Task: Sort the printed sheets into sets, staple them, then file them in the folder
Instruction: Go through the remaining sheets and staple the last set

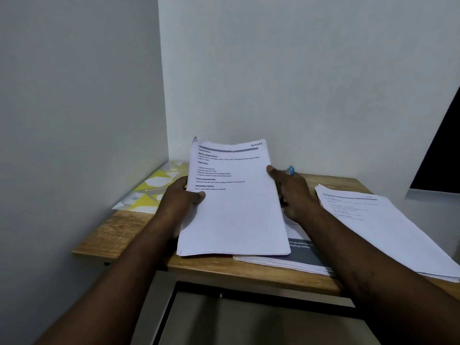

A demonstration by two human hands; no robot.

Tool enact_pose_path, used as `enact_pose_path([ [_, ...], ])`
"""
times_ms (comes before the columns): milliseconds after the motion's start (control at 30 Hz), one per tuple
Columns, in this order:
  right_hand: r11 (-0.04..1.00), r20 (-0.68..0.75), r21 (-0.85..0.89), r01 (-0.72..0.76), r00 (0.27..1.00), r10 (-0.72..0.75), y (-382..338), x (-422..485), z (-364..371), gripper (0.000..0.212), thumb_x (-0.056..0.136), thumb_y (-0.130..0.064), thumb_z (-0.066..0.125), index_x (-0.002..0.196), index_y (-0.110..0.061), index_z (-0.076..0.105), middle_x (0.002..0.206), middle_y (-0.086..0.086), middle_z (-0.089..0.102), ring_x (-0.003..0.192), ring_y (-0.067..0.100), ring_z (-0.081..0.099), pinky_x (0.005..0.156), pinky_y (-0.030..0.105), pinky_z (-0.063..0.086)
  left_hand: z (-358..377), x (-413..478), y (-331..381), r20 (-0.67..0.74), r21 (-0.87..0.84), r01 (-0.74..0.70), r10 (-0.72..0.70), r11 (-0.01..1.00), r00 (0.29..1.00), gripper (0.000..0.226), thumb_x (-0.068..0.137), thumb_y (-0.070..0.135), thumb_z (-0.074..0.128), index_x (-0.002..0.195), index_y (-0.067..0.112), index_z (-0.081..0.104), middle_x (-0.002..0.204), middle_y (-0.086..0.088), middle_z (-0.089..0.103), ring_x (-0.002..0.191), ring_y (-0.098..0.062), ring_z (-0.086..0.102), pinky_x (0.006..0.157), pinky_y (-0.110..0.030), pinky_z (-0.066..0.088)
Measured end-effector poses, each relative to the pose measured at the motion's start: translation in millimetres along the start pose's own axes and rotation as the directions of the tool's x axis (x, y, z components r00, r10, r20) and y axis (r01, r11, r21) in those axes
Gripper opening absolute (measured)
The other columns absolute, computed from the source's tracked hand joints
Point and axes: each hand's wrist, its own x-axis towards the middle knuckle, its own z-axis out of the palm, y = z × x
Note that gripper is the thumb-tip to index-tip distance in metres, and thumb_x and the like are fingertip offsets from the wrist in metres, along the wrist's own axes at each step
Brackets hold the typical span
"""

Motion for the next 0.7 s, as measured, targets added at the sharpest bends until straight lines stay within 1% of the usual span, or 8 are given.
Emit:
enact_pose_path([
  [67,0.999,0.084,-0.043,-0.006,0.996,0.01,4.3,-10.1,0.7,0.043,0.085,-0.032,0.085,0.103,0.002,0.066,0.095,0.025,0.075,0.065,0.027,0.059,0.062,0.033,0.044,-5.9,-1.5,3.1,-0.049,0.019,0.003,-0.002,1.0,0.999,0.045,0.088,-0.018,0.058,0.128,0.002,0.065,0.121,-0.016,0.075,0.112,-0.042,0.072,0.104,-0.057,0.054],
  [133,0.995,0.126,-0.096,0.019,0.992,-0.006,7.8,-20.8,0.8,0.024,0.092,-0.024,0.079,0.099,-0.006,0.065,0.089,0.021,0.069,0.056,0.022,0.052,0.052,0.025,0.035,-14.2,-1.3,4.5,-0.102,0.071,0.003,0.004,0.997,0.995,0.042,0.087,-0.014,0.063,0.122,0.009,0.07,0.117,-0.01,0.077,0.107,-0.038,0.074,0.102,-0.057,0.055],
  [233,0.987,0.156,-0.152,0.049,0.987,-0.025,14.7,-31.7,2.6,0.013,0.092,-0.016,0.078,0.093,-0.012,0.065,0.088,0.013,0.077,0.07,0.026,0.064,0.056,0.027,0.041,-16.5,-5.5,6.6,-0.074,0.07,0.034,-0.028,0.997,0.997,0.038,0.087,-0.014,0.063,0.12,0.006,0.07,0.117,-0.013,0.078,0.102,-0.036,0.076,0.102,-0.054,0.056],
  [300,0.98,0.14,-0.186,0.073,0.989,-0.047,17.7,-37.5,5.5,0.016,0.088,-0.014,0.079,0.096,-0.008,0.066,0.09,0.019,0.077,0.075,0.028,0.064,0.062,0.033,0.045,-8.5,-15.7,8.0,0.003,0.102,0.036,-0.036,0.994,0.999,0.029,0.091,-0.013,0.063,0.111,0.006,0.072,0.11,-0.012,0.08,0.09,-0.027,0.079,0.085,-0.041,0.063],
  [400,0.978,0.076,-0.194,0.073,0.995,-0.06,20.3,-40.9,4.7,0.024,0.082,-0.01,0.081,0.1,-0.002,0.068,0.101,0.023,0.078,0.079,0.031,0.074,0.073,0.042,0.057,2.2,-28.3,5.7,0.115,0.118,0.04,-0.053,0.992,0.992,0.027,0.094,-0.012,0.062,0.107,0.009,0.072,0.098,-0.003,0.082,0.077,-0.017,0.079,0.06,-0.025,0.06],
  [500,0.973,0.039,-0.221,0.069,0.997,-0.062,24.1,-41.2,-1.4,0.038,0.072,-0.019,0.081,0.103,-0.001,0.069,0.098,0.015,0.08,0.092,0.037,0.078,0.086,0.051,0.062,1.7,-29.9,0.0,0.137,0.133,0.06,-0.078,0.989,0.988,0.032,0.093,-0.012,0.06,0.116,0.005,0.071,0.11,-0.01,0.08,0.088,-0.024,0.079,0.066,-0.029,0.061],
  [567,0.967,0.018,-0.246,0.068,0.998,-0.066,27.2,-39.5,-6.4,0.031,0.079,-0.018,0.081,0.104,-0.004,0.07,0.097,0.011,0.08,0.093,0.035,0.078,0.089,0.053,0.062,-1.5,-27.0,-5.3,0.134,0.147,0.085,-0.105,0.985,0.985,0.036,0.091,-0.014,0.06,0.12,0.004,0.07,0.113,-0.011,0.079,0.096,-0.03,0.078,0.076,-0.035,0.061],
  [700,0.979,0.019,-0.205,-0.023,0.999,0.027,25.4,-40.2,-13.4,0.042,0.085,-0.021,0.082,0.118,-0.005,0.063,0.106,0.014,0.079,0.093,0.033,0.079,0.083,0.046,0.063,-6.2,-21.7,-8.6,0.063,0.264,0.098,-0.119,0.96,0.991,0.045,0.079,-0.005,0.077,0.12,0.013,0.07,0.113,-0.006,0.08,0.099,-0.031,0.078,0.094,-0.048,0.059],
])
